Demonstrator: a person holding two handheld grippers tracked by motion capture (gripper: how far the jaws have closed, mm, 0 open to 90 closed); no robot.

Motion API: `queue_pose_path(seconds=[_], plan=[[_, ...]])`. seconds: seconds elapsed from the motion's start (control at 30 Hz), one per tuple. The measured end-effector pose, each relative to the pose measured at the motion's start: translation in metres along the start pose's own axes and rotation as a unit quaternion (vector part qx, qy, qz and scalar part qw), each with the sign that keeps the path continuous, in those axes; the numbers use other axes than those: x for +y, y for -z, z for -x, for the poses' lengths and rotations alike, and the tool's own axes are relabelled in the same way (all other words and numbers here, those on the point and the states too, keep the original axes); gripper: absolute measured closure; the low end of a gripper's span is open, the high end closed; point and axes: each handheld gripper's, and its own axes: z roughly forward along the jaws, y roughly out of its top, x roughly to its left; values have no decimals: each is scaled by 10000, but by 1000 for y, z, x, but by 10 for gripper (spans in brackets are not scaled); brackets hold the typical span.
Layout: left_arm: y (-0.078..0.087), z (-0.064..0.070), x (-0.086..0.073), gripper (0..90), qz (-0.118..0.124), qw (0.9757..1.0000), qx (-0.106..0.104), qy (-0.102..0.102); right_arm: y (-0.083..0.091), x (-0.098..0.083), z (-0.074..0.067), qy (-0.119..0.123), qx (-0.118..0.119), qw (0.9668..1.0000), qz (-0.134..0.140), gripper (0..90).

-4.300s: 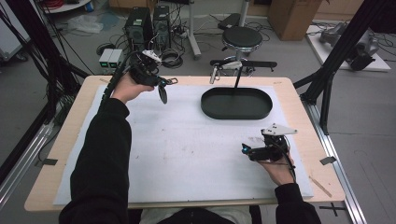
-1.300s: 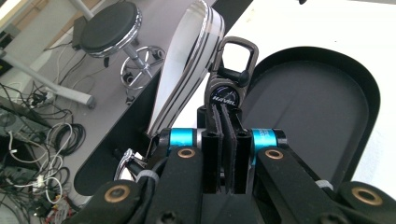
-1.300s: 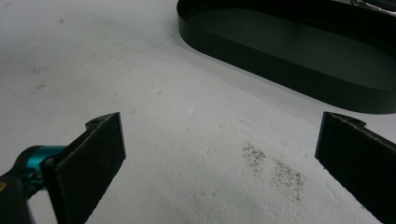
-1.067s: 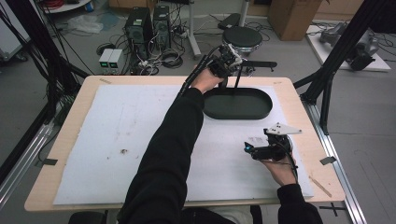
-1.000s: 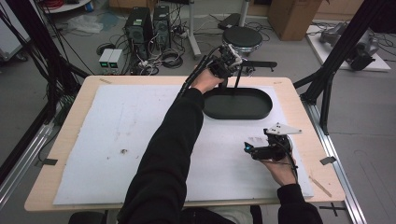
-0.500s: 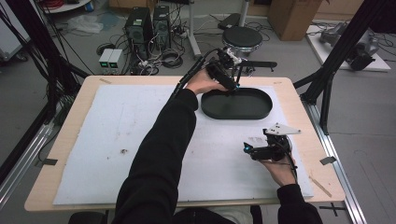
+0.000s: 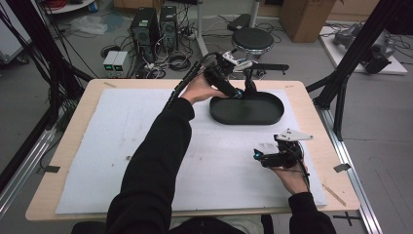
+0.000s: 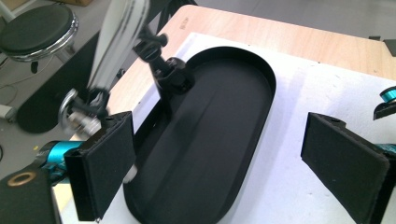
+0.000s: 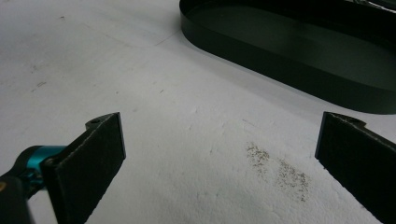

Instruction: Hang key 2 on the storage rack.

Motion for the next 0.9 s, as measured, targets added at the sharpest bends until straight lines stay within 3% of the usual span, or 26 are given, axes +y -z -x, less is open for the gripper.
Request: queue_pose_path(seconds=[0.17, 0.4, 0.47, 0.6, 0.9], plan=[[11, -2, -11, 106, 55, 9999, -28, 90, -1, 0, 0, 9, 14, 10000, -17, 8], [20, -2, -24, 112, -138, 9998, -93, 121, -1, -1, 0, 1, 3, 10000, -53, 8], [22, -2, -26, 112, -73, 9998, -94, 146, -1, -1, 0, 12, -3, 10000, -48, 8], [30, -2, -32, 114, 25, 9999, -21, 113, -1, -1, 0, 30, 6, 10000, -51, 8], [47, -16, -58, 114, 31, 9990, 249, 368, -2, -2, 0, 17, 4, 10000, -74, 8]])
